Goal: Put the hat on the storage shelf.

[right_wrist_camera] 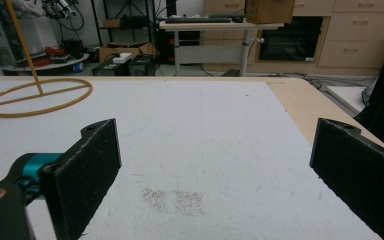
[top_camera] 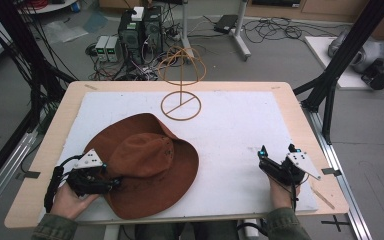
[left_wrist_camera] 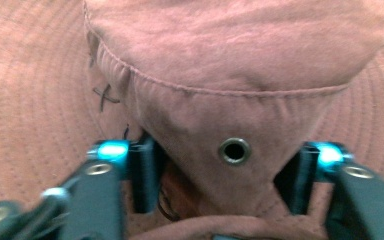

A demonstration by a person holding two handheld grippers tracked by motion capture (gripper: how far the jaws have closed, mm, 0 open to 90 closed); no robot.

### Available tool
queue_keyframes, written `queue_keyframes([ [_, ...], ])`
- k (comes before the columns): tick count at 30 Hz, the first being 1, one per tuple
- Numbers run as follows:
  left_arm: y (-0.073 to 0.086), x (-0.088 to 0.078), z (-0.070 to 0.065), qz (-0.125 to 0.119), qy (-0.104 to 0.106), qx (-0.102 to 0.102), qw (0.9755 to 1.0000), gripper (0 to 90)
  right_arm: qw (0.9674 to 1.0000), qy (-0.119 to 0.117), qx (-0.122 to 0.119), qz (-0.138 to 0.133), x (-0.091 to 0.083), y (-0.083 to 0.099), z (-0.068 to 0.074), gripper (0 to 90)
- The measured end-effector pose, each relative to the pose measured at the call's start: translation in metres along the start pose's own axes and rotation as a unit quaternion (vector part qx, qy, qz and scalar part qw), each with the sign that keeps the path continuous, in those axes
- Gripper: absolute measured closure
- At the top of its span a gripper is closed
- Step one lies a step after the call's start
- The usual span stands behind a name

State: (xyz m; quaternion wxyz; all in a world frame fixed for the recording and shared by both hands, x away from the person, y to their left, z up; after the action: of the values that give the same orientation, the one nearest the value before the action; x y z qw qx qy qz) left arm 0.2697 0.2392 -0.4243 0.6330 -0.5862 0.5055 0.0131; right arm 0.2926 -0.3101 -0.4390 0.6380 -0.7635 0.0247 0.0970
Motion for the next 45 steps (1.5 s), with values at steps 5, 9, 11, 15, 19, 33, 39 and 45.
queue_keyframes([
  [5,0.003,-0.002,-0.001,-0.015,0.000,0.016,0.9997,74.6,1.0000,0.001,-0.004,0.001,0.000,0.000,0.000,5.3],
  [9,0.007,-0.003,-0.004,-0.035,-0.008,0.035,0.9987,88.4,1.0000,0.000,-0.002,0.003,0.001,0.001,0.000,5.3],
  [11,0.008,-0.003,-0.005,-0.041,-0.011,0.039,0.9983,88.6,1.0000,0.000,-0.003,0.005,0.001,0.001,0.001,5.3],
  [15,0.010,-0.005,-0.004,-0.052,-0.020,0.038,0.9977,88.6,1.0000,-0.001,-0.005,0.005,0.001,0.001,0.002,5.3],
  [19,0.011,-0.007,-0.003,-0.065,-0.025,0.035,0.9970,88.5,1.0000,-0.001,-0.007,0.005,0.001,0.002,0.002,5.3],
  [33,0.000,-0.029,-0.001,-0.144,0.024,-0.001,0.9893,88.4,0.9999,-0.004,-0.009,0.011,0.003,0.003,0.004,5.3],
  [39,-0.011,-0.042,0.003,-0.216,0.047,-0.027,0.9749,88.4,0.9998,-0.002,-0.014,0.012,0.003,0.003,0.003,5.3],
  [45,-0.027,-0.052,0.006,-0.284,0.062,-0.042,0.9558,88.3,0.9999,-0.003,-0.011,0.012,0.003,0.003,0.003,5.3],
])
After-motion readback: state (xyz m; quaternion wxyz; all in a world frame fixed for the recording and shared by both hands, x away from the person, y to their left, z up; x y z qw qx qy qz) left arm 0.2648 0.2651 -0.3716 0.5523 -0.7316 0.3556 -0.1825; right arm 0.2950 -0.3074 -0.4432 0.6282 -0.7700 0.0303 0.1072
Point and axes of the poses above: each handheld gripper's, and its own axes: x roughly forward along the jaws, y roughly out of its underside, z roughly to its left, the point moved 1 cm from there along x, roughly forward along the jaws, and after that the axes turned 11 degrees about -x, right-handed, at the moved point
